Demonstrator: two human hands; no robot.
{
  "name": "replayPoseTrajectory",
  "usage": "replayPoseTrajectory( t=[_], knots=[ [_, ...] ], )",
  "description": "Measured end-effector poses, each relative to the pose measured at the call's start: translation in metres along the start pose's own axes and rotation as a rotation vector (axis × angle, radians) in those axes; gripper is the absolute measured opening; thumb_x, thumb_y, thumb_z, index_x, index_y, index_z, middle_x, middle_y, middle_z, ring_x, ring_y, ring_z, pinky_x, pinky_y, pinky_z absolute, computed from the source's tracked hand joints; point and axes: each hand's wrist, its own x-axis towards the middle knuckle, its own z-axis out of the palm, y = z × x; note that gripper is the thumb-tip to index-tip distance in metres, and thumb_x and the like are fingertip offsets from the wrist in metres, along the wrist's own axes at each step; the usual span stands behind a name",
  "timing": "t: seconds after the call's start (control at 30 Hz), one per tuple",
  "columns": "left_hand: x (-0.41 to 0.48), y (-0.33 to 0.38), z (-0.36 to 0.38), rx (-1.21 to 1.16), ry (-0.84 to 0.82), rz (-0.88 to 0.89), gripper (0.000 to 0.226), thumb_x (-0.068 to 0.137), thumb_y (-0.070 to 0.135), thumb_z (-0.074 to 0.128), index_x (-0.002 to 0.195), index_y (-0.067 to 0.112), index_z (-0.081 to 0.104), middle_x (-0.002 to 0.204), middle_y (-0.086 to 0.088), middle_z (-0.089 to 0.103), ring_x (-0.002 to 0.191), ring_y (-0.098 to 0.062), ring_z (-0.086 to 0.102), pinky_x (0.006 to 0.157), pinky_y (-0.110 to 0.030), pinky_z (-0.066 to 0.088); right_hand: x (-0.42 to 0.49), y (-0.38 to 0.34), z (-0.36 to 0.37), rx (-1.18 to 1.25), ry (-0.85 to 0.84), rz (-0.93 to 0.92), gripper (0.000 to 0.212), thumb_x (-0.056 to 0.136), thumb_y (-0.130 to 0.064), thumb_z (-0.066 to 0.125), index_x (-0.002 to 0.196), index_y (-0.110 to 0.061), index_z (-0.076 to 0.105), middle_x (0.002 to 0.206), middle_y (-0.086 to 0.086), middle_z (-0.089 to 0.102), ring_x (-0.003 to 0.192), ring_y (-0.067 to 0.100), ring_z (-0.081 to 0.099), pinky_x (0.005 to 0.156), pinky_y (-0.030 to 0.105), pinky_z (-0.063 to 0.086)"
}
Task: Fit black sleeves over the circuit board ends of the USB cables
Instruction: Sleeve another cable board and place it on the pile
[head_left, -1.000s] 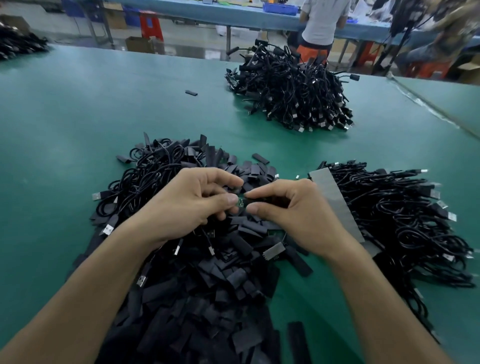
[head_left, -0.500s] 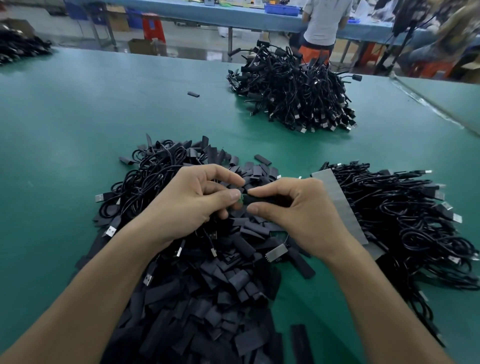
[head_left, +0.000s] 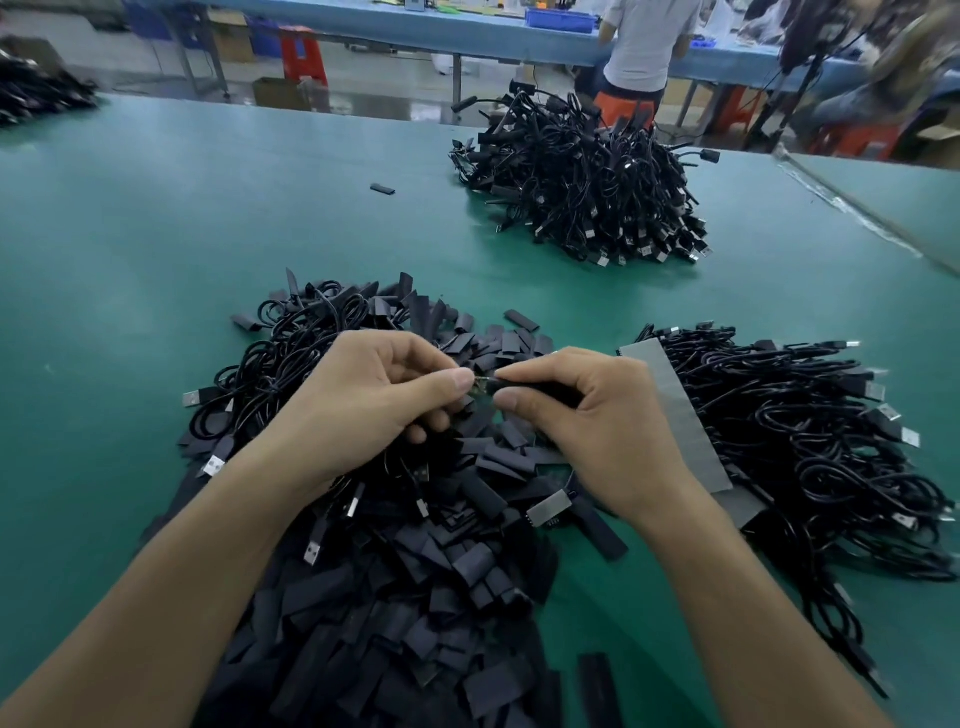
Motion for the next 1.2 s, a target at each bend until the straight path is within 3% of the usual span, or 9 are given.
replayPoseTrajectory(
  t=[0.1, 0.37, 0.5, 0.67, 0.83, 1.0, 1.2],
  knots=[
    [0.0015, -0.0027, -0.0022, 0.068, 0.031, -0.003, 0.015, 0.082, 0.026, 0.076, 0.074, 0.014, 0.074, 0.070, -0.006, 0.075, 0.056, -0.010, 0.066, 0.051, -0.017, 0.051, -0.0006, -0.0008, 0.0004, -0.031, 0.000, -0.009, 0.021, 0.077, -0.020, 0.083, 0.098, -0.020, 0.079, 0.084, -0.017, 0.070, 0.080, 0.000, 0.067, 0.073, 0.013, 0.048],
    [0.0022, -0.0042, 0.0031, 0.129, 0.003, 0.018, 0.014, 0.088, 0.019, 0.071, 0.075, 0.017, 0.074, 0.066, -0.003, 0.074, 0.052, -0.005, 0.062, 0.048, -0.014, 0.047, -0.0019, -0.0048, 0.0045, -0.164, -0.041, -0.075, 0.026, 0.079, -0.022, 0.082, 0.104, -0.016, 0.078, 0.090, -0.004, 0.072, 0.085, 0.004, 0.065, 0.080, 0.017, 0.051],
    [0.0011, -0.0045, 0.0023, 0.164, -0.011, 0.031, 0.013, 0.089, 0.022, 0.072, 0.077, 0.018, 0.075, 0.068, -0.002, 0.074, 0.053, -0.006, 0.063, 0.049, -0.014, 0.047, -0.0027, -0.0045, 0.0043, -0.187, -0.010, -0.086, 0.023, 0.081, -0.023, 0.079, 0.103, -0.017, 0.078, 0.091, -0.005, 0.072, 0.086, 0.003, 0.065, 0.080, 0.013, 0.049],
    [0.0018, -0.0066, 0.0012, 0.209, -0.028, 0.042, 0.009, 0.088, 0.019, 0.073, 0.080, 0.022, 0.076, 0.072, -0.001, 0.075, 0.061, -0.011, 0.069, 0.054, -0.017, 0.052, -0.0030, -0.0045, 0.0044, -0.228, -0.033, -0.093, 0.026, 0.082, -0.024, 0.079, 0.106, -0.017, 0.077, 0.094, -0.005, 0.072, 0.088, 0.006, 0.065, 0.082, 0.018, 0.051],
    [0.0019, -0.0065, 0.0022, 0.171, 0.030, 0.041, 0.015, 0.091, 0.015, 0.069, 0.078, 0.020, 0.076, 0.070, -0.002, 0.075, 0.056, -0.008, 0.066, 0.052, -0.016, 0.051, -0.0032, -0.0043, 0.0037, -0.213, 0.027, -0.076, 0.031, 0.079, -0.026, 0.082, 0.109, -0.019, 0.076, 0.093, -0.008, 0.071, 0.086, 0.002, 0.061, 0.079, 0.007, 0.043],
    [0.0017, -0.0038, 0.0029, 0.126, 0.039, 0.038, 0.015, 0.090, 0.011, 0.070, 0.076, 0.017, 0.075, 0.069, -0.004, 0.075, 0.053, -0.007, 0.064, 0.050, -0.016, 0.050, -0.0021, -0.0027, 0.0015, -0.160, 0.057, -0.054, 0.026, 0.076, -0.024, 0.084, 0.102, -0.019, 0.078, 0.086, -0.012, 0.071, 0.079, 0.000, 0.063, 0.075, 0.012, 0.047],
    [0.0019, -0.0050, 0.0009, 0.151, 0.008, 0.025, 0.014, 0.089, 0.013, 0.071, 0.077, 0.017, 0.075, 0.070, -0.004, 0.075, 0.053, -0.005, 0.063, 0.049, -0.014, 0.047, -0.0021, -0.0021, 0.0027, -0.147, 0.014, -0.049, 0.025, 0.075, -0.022, 0.084, 0.099, -0.017, 0.079, 0.083, -0.012, 0.070, 0.080, 0.000, 0.064, 0.074, 0.008, 0.044]
  ],
)
